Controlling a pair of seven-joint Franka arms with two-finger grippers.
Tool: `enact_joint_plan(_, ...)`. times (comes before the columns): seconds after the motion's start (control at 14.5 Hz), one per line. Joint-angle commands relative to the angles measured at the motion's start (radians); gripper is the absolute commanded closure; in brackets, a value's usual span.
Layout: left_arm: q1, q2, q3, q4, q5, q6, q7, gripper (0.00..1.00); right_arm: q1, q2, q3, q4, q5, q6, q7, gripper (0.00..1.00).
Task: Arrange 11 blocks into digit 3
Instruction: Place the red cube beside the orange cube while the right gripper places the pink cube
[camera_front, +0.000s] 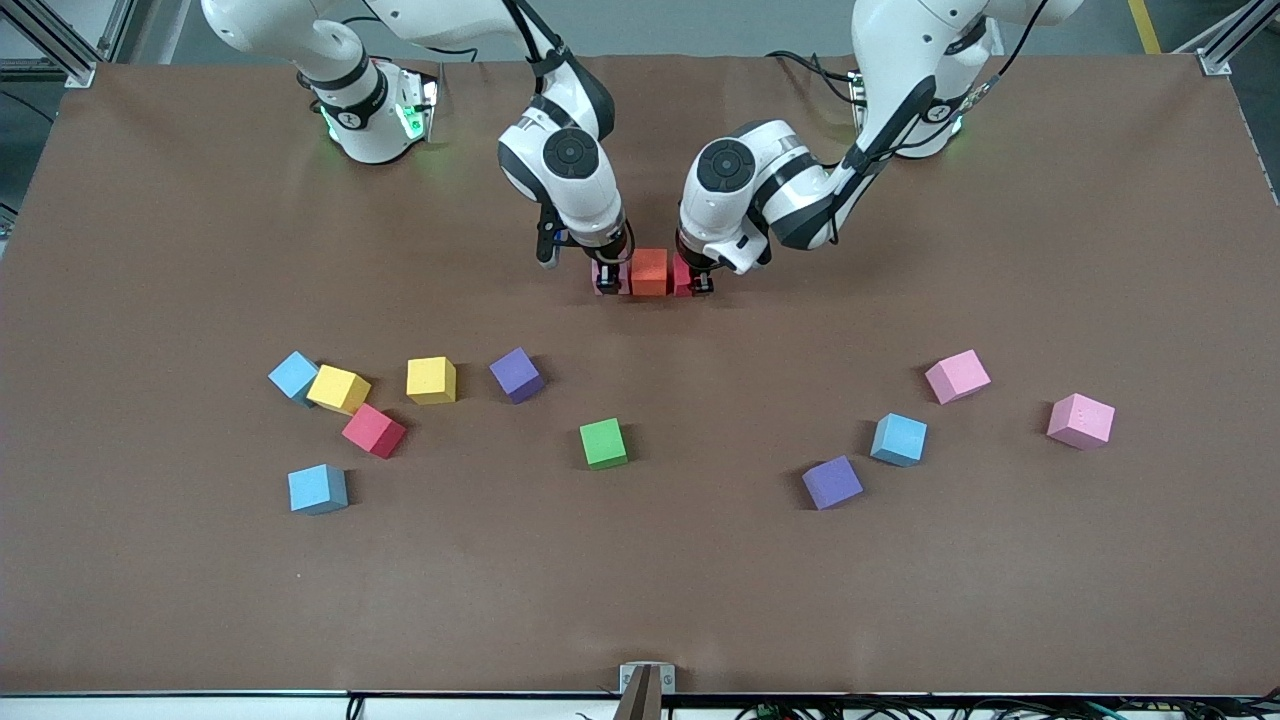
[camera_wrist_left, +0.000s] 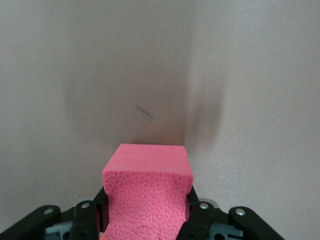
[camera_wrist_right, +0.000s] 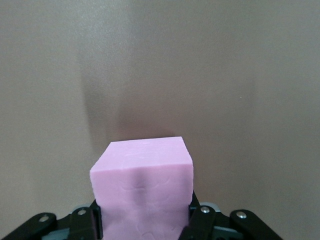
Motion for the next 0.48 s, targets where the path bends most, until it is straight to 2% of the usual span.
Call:
enact_joint_plan(0.0, -0.012, 0.005, 0.002, -0.005, 0.001, 0.021, -0.016, 0.80, 0.010, 0.000, 0.000, 0.003, 0.016, 0.003, 0.018, 0.60)
enact_joint_plan(0.41, -0.029, 0.014, 0.002, 0.001, 0.002, 0.023, -0.014, 0.80, 0.012, 0.016, 0.000, 0.015, 0.016, 0.003, 0.016, 0.53)
